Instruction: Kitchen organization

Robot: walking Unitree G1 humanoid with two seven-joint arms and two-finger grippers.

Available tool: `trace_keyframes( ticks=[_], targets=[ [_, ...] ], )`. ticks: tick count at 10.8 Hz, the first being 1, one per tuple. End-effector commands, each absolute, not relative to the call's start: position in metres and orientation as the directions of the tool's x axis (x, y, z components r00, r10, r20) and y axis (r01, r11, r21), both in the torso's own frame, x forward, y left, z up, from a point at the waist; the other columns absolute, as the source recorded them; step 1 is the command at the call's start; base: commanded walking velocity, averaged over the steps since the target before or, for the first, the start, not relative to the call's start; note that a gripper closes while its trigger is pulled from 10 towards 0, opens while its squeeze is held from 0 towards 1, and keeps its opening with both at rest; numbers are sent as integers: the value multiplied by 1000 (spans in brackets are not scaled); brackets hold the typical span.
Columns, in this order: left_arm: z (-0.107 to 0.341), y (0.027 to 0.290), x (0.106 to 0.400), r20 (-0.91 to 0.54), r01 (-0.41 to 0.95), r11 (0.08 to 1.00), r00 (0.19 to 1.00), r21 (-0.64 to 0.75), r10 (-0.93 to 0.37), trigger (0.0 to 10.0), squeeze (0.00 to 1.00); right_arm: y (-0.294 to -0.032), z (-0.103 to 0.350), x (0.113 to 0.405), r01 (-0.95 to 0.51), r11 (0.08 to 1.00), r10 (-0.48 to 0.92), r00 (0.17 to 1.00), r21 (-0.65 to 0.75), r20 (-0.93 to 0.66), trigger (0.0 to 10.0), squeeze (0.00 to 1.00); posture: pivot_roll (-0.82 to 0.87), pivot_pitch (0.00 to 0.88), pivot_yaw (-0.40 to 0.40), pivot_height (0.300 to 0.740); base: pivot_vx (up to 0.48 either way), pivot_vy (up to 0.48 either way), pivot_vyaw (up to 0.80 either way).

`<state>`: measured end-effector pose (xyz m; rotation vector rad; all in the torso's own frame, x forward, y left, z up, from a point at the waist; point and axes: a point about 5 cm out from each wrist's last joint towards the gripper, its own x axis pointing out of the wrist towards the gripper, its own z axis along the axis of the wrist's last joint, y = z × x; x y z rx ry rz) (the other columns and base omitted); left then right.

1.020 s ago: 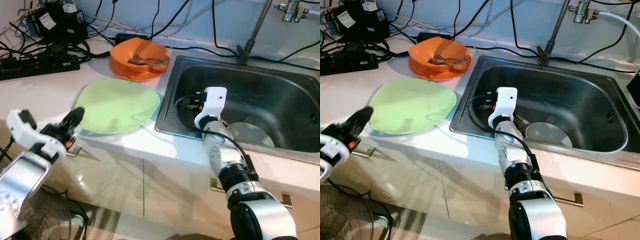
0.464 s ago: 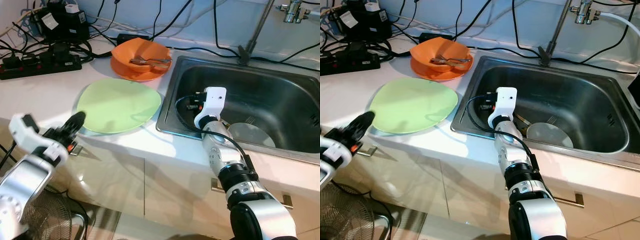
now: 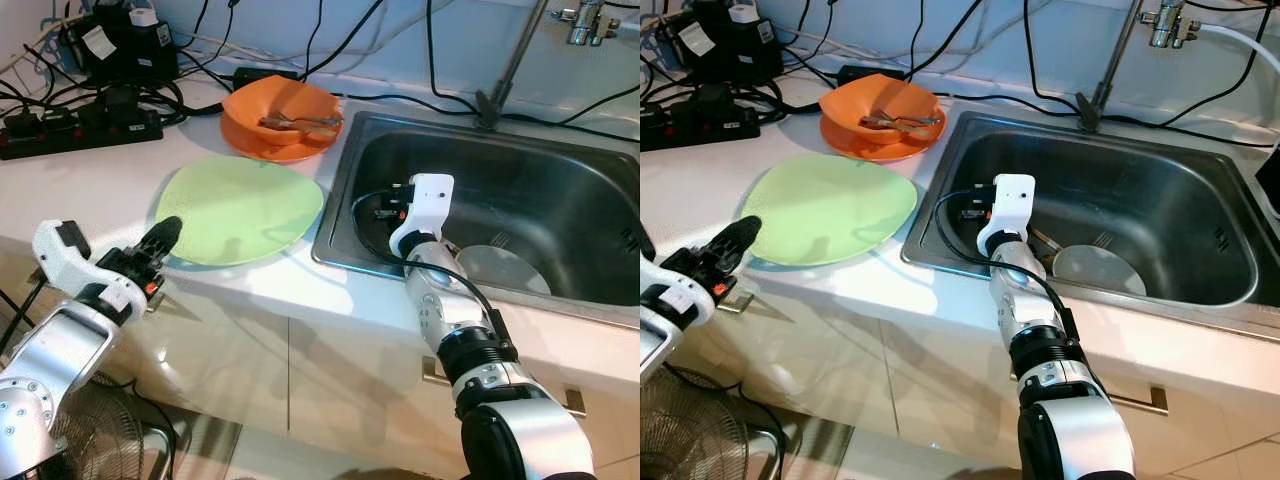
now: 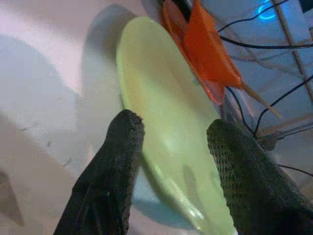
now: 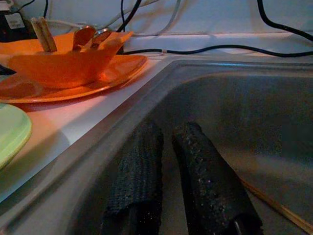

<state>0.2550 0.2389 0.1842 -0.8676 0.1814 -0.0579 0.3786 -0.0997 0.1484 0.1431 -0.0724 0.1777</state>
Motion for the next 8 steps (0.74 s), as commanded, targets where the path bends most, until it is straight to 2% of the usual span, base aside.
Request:
trace_keyframes(
  ticks=[1, 3, 8],
  targets=[
    [180, 240, 253, -157, -47, 636, 980, -770, -119, 10000, 0, -102, 145, 377, -172, 976, 164, 984, 131, 72, 10000, 0, 317, 91, -37, 740, 0, 0, 0],
    [173, 238, 251, -186, -70, 631, 975, -773, -119, 10000, 0, -100, 146, 377, -179, 975, 170, 983, 132, 74, 10000, 0, 315, 91, -38, 740, 0, 0, 0],
    [176, 221, 264, -169, -32, 604, 971, -796, -170, 10000, 0, -102, 147, 377, -171, 977, 162, 984, 130, 77, 10000, 0, 304, 89, -35, 740, 0, 0, 0]
  ],
)
